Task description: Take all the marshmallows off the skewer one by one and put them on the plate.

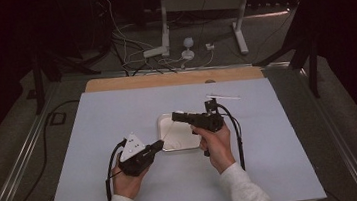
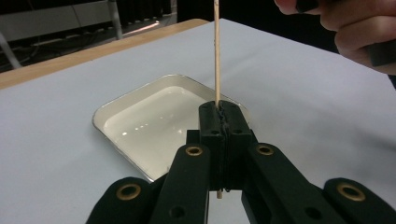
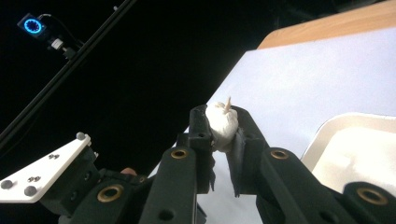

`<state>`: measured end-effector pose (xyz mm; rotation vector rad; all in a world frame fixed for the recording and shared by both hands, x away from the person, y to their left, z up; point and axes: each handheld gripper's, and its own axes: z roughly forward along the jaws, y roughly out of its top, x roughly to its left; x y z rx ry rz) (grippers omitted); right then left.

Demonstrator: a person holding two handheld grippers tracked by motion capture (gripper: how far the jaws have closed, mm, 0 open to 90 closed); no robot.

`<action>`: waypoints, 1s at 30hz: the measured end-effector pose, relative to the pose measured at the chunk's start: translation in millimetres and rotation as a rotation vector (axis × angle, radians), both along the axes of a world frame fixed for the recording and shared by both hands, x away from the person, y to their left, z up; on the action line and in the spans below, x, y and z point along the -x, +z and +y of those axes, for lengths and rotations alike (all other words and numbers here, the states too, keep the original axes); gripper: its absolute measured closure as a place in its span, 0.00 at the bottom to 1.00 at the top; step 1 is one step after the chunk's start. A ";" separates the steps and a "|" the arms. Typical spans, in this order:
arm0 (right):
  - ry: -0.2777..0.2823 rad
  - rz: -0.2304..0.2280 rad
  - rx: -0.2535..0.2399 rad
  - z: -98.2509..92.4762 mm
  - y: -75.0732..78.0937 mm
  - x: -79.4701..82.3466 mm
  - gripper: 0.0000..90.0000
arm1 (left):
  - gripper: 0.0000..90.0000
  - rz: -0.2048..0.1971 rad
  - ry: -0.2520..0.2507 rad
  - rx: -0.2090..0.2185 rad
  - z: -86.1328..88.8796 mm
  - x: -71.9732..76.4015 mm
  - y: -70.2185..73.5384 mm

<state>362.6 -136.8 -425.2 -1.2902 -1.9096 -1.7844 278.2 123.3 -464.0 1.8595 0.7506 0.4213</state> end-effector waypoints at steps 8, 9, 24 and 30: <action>-0.010 -0.008 -0.010 -1.0 4.9 -2.2 0.89 | 1.00 -0.016 0.007 -0.017 3.1 0.5 2.3; -0.012 -0.013 -0.008 -1.1 5.1 -2.5 0.89 | 1.00 -0.016 0.006 -0.024 2.7 0.5 2.1; -0.138 -0.092 -0.007 -64.5 46.7 -9.3 0.90 | 1.00 0.031 0.061 -0.068 10.8 -5.2 -9.3; -0.120 -0.090 0.025 -63.1 34.7 -8.9 0.90 | 1.00 0.042 0.066 -0.051 11.9 -5.6 -8.7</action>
